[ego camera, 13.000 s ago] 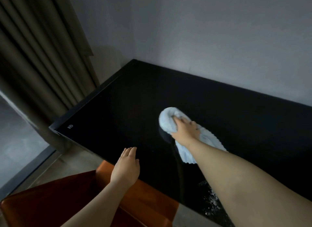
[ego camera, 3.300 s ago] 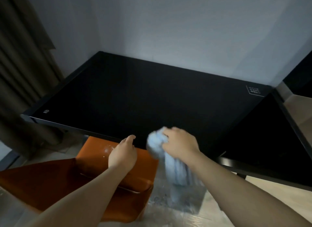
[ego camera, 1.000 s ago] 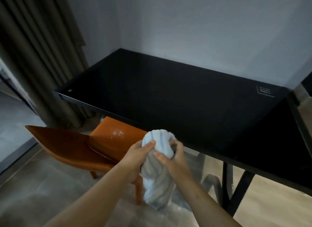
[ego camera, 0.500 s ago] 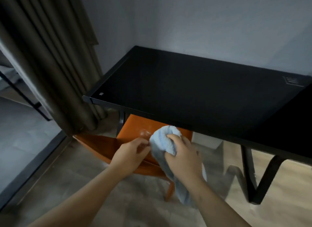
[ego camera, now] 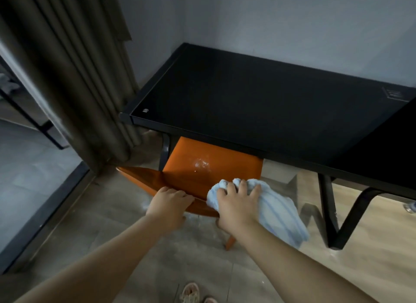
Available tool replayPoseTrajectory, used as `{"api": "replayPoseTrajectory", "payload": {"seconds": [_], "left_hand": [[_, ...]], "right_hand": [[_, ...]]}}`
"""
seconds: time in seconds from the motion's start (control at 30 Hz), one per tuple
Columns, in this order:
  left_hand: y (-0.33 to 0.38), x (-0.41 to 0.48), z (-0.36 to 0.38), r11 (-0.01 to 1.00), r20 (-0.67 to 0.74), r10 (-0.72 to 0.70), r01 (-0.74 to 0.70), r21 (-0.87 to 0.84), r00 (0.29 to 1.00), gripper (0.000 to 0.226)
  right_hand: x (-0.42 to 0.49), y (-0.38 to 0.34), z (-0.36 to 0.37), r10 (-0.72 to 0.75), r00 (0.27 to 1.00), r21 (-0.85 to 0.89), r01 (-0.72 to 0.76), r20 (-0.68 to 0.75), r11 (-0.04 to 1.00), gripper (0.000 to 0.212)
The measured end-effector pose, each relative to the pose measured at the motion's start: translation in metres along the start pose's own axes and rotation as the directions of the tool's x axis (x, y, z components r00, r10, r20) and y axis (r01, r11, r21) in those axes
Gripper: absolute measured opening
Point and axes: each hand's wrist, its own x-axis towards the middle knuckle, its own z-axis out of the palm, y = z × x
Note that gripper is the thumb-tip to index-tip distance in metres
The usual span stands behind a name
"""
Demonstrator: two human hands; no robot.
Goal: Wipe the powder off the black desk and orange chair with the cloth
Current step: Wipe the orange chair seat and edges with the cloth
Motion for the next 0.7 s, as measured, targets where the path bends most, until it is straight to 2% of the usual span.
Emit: {"api": "replayPoseTrajectory", "payload": {"seconds": [0.1, 0.3, 0.7], "left_hand": [[-0.003, 0.009, -0.004, 0.999, 0.046, 0.006, -0.008, 0.051, 0.999, 0.043], [0.004, 0.008, -0.001, 0.993, -0.027, -0.037, 0.040, 0.108, 0.999, 0.021], [-0.011, 0.006, -0.007, 0.995, 0.020, -0.068, 0.066, 0.079, 0.998, 0.020]], "right_hand": [[0.007, 0.003, 0.000, -0.037, 0.998, 0.003, 0.037, 0.045, 0.999, 0.065], [0.011, 0.004, -0.002, -0.094, 0.992, 0.002, 0.095, 0.085, 0.996, 0.058], [0.007, 0.002, 0.001, -0.098, 0.995, -0.004, 0.098, -0.009, 0.995, 0.057]]}}
